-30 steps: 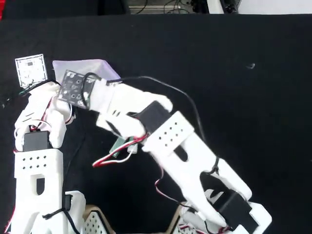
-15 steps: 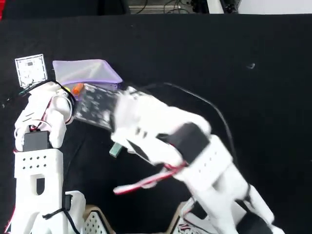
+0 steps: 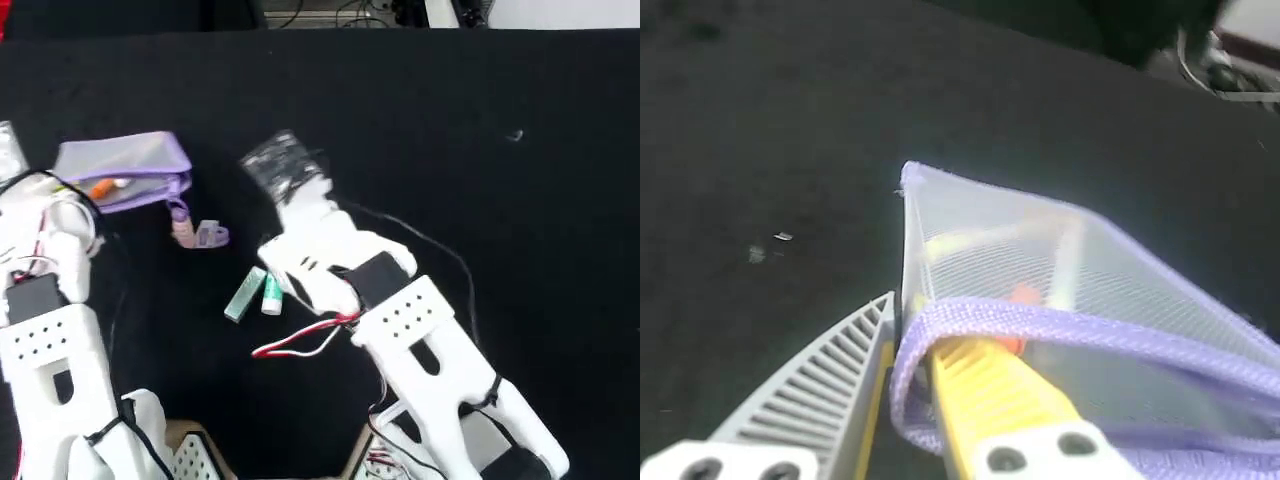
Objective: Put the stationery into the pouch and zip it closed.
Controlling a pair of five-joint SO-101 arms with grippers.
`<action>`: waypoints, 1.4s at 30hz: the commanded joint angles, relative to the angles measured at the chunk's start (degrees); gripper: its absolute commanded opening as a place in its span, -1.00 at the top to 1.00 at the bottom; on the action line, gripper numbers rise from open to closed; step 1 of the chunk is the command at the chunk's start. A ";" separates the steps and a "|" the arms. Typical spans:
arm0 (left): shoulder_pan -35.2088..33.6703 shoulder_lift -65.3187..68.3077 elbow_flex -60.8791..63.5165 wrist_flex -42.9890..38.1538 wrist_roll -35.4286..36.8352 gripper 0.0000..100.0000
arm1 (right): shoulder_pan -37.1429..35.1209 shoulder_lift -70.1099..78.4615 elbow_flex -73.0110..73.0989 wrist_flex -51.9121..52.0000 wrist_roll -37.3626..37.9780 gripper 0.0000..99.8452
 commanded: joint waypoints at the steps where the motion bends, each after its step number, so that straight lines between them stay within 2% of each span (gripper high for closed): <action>1: -4.70 -1.49 -6.11 -1.14 0.35 0.94 | 1.58 1.63 0.92 -5.45 -8.00 0.49; 5: -6.55 -1.41 -6.64 -1.41 0.35 0.94 | 1.85 11.30 -1.71 -5.98 -8.97 0.49; 12: -6.55 -1.41 -6.29 -1.41 0.53 0.94 | 1.93 31.25 -11.30 -5.54 -18.99 0.49; 19: -5.32 -1.41 -6.11 -1.32 0.53 0.94 | 1.85 43.12 -18.07 -5.54 -22.24 0.49; 27: -3.82 -1.41 -5.41 -1.41 0.35 0.94 | 2.46 52.18 -24.66 -5.27 -22.33 0.49; 37: -3.74 -1.41 -5.41 -1.14 0.62 0.94 | 3.16 62.37 -39.52 9.85 -22.33 0.49; 39: -3.74 -1.41 -5.41 -1.14 0.62 0.94 | 3.16 65.98 -44.09 13.89 -22.15 0.56; 42: -3.74 -1.41 -5.49 -1.14 0.62 0.94 | 3.25 71.78 -52.26 20.13 -21.98 0.81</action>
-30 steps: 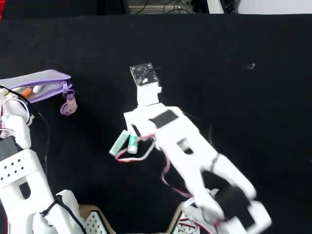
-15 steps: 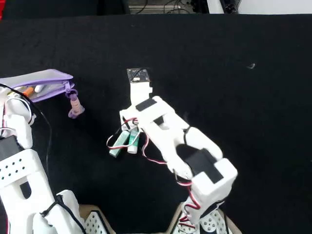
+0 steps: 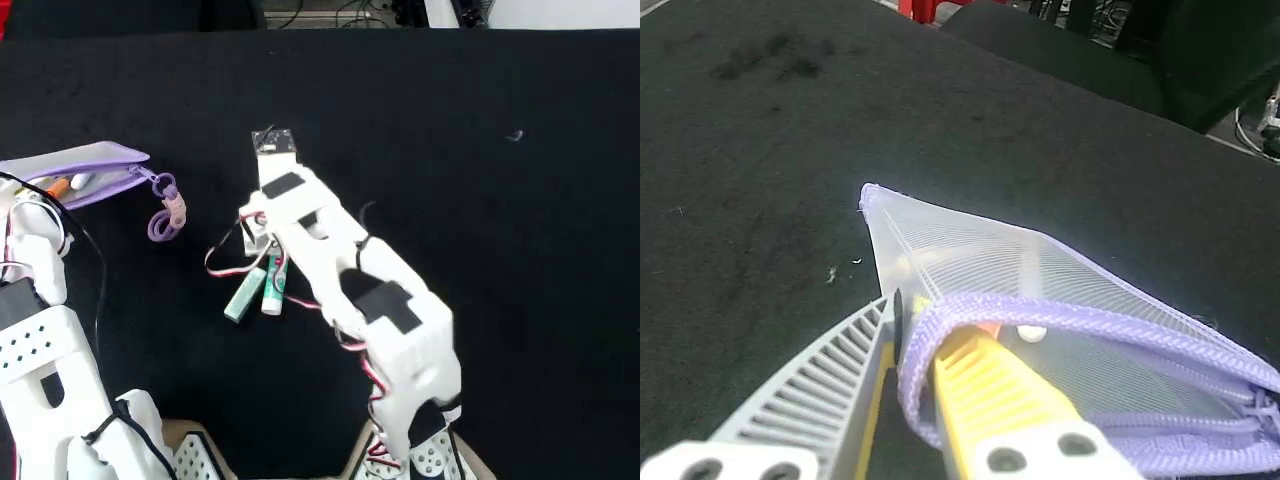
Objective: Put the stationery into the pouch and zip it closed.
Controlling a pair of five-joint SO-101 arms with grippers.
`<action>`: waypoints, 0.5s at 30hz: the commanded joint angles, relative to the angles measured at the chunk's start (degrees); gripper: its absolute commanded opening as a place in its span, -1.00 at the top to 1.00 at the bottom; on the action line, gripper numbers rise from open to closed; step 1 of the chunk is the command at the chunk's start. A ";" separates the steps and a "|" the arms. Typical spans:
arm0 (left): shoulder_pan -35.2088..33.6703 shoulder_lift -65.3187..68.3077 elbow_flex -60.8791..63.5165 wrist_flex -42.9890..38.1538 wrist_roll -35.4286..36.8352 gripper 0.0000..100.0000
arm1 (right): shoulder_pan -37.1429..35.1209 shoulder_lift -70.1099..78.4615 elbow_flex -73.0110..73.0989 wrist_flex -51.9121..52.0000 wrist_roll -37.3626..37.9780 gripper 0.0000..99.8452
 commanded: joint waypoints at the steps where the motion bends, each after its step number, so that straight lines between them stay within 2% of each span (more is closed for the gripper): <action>1: 1.19 -1.41 -3.47 -1.14 0.53 0.94 | 1.32 7.25 -10.42 6.59 -0.18 0.90; 2: 1.19 -1.41 -3.47 -1.14 0.53 0.94 | 1.67 9.19 -13.41 8.53 -0.09 0.98; 7: 1.80 -1.41 -3.38 -1.05 0.62 0.94 | 2.46 16.48 -24.57 16.62 0.44 0.98; 11: 5.93 -1.41 -3.91 0.79 0.62 0.94 | 4.57 17.10 -28.88 19.60 4.84 0.98; 15: 11.56 -1.67 -4.44 2.99 0.62 0.94 | 8.35 13.32 -32.04 24.53 5.54 0.98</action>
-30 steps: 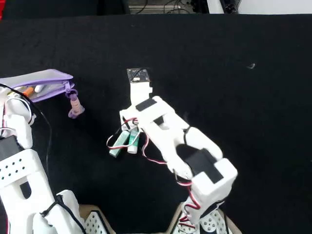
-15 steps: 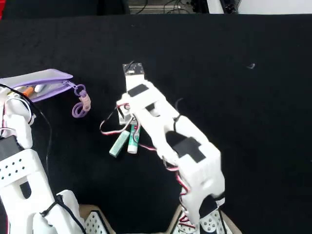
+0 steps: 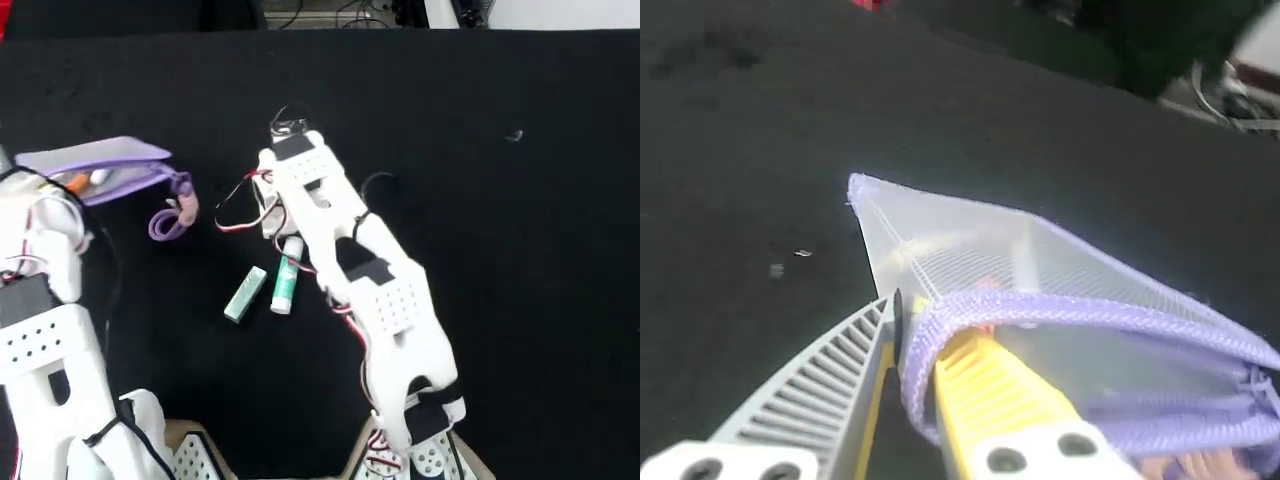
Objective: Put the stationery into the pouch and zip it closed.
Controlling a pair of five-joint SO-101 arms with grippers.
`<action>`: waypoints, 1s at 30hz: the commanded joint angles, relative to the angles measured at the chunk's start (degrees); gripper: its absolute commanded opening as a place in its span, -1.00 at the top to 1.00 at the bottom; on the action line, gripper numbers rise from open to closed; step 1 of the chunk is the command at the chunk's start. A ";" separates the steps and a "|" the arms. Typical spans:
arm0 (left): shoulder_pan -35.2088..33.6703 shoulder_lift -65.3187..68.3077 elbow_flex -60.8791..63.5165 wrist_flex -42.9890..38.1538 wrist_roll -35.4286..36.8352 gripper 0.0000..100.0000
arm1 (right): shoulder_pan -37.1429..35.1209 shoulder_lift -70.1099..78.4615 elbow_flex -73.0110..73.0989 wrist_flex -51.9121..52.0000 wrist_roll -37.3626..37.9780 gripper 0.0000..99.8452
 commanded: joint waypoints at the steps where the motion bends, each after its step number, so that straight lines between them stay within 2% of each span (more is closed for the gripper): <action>1: 5.76 -1.49 -5.23 1.67 0.62 0.94 | 3.69 -4.53 -4.35 3.34 0.97 0.98; 6: 12.35 -1.41 -10.59 8.70 0.62 0.94 | 8.79 -13.23 -5.93 7.47 1.41 0.98; 11: 16.31 -1.32 -13.41 11.60 0.62 0.94 | 11.60 -25.27 -5.93 8.00 10.64 0.98; 19: 21.93 -1.32 -13.76 14.07 0.44 0.94 | 12.92 -42.51 -5.93 7.03 20.92 0.98; 23: 22.55 -1.32 -13.32 13.89 0.53 0.94 | 12.75 -47.96 -5.76 5.80 24.09 0.98; 30: 22.55 -1.93 -11.65 13.80 0.62 0.94 | 11.60 -54.20 -5.67 2.11 24.44 0.98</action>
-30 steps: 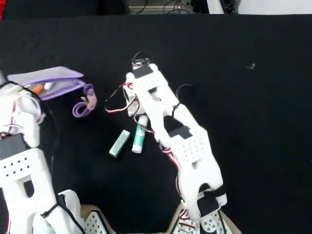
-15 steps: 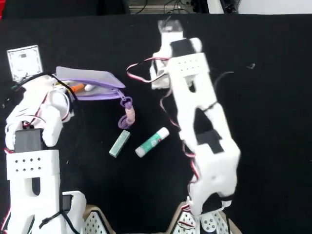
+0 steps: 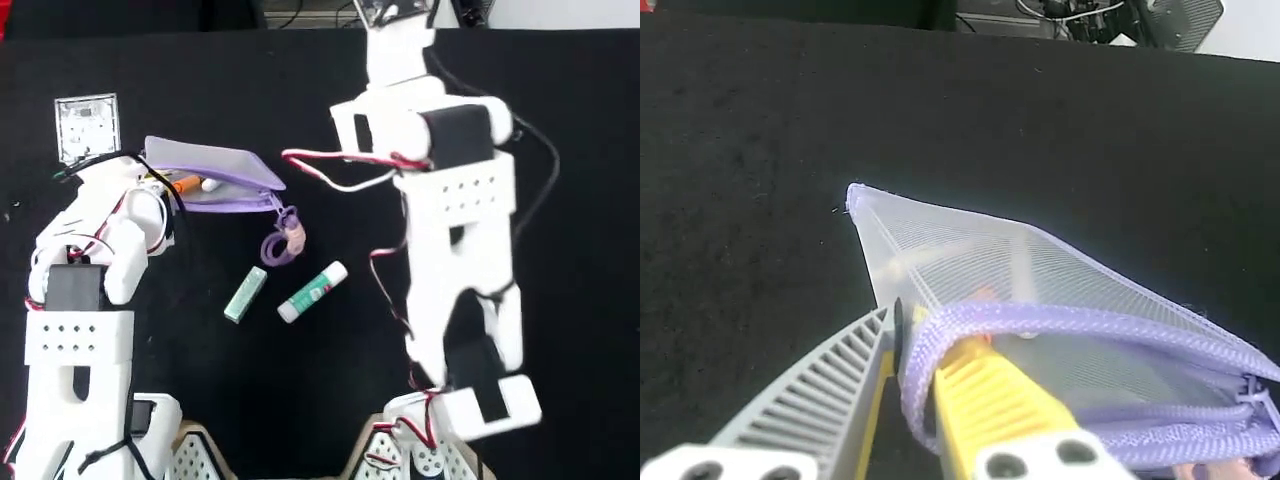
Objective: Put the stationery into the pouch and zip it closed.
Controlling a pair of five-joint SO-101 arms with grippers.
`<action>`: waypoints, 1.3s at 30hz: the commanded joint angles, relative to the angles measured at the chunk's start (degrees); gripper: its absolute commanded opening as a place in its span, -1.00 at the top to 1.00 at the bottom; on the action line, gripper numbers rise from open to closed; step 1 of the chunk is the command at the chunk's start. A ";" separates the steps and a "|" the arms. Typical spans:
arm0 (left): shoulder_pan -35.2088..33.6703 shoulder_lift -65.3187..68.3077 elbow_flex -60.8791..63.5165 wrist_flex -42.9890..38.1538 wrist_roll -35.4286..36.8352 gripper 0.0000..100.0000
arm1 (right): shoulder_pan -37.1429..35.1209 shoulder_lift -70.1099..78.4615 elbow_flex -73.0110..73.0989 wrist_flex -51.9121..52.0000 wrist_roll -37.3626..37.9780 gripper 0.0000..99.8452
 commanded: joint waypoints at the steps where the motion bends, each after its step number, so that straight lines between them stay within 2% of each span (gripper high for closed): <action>1: 0.92 -1.93 -1.63 -0.26 0.62 0.94 | -0.79 -5.23 -2.07 -2.37 0.62 0.98; 7: 0.66 -1.93 -1.10 -0.35 0.62 0.94 | -5.36 -10.59 -2.07 -1.76 0.18 0.98; 14: 0.57 -2.02 -0.84 -0.35 0.62 0.94 | -9.14 -17.71 -1.27 4.04 -0.97 0.98; 18: -1.10 -1.41 -0.22 -0.44 0.18 0.94 | -8.44 -17.63 10.07 6.68 -5.45 0.97; 22: -8.84 -1.41 2.68 -5.98 0.09 0.94 | -5.89 -15.60 28.79 0.09 -6.51 0.73; 25: -15.87 -1.41 4.35 -10.90 0.09 0.94 | -5.63 -14.55 41.36 -7.82 -13.98 0.58; 29: -22.20 -1.41 6.20 -15.82 0.09 0.94 | -5.98 -14.02 54.73 -21.45 -26.02 0.55; 35: -23.96 -1.32 6.90 -17.85 0.09 0.94 | -5.98 -13.76 68.26 -36.57 -44.48 0.55; 39: -23.87 -1.32 6.81 -17.85 0.09 0.94 | -5.98 -13.76 75.03 -43.52 -48.62 0.55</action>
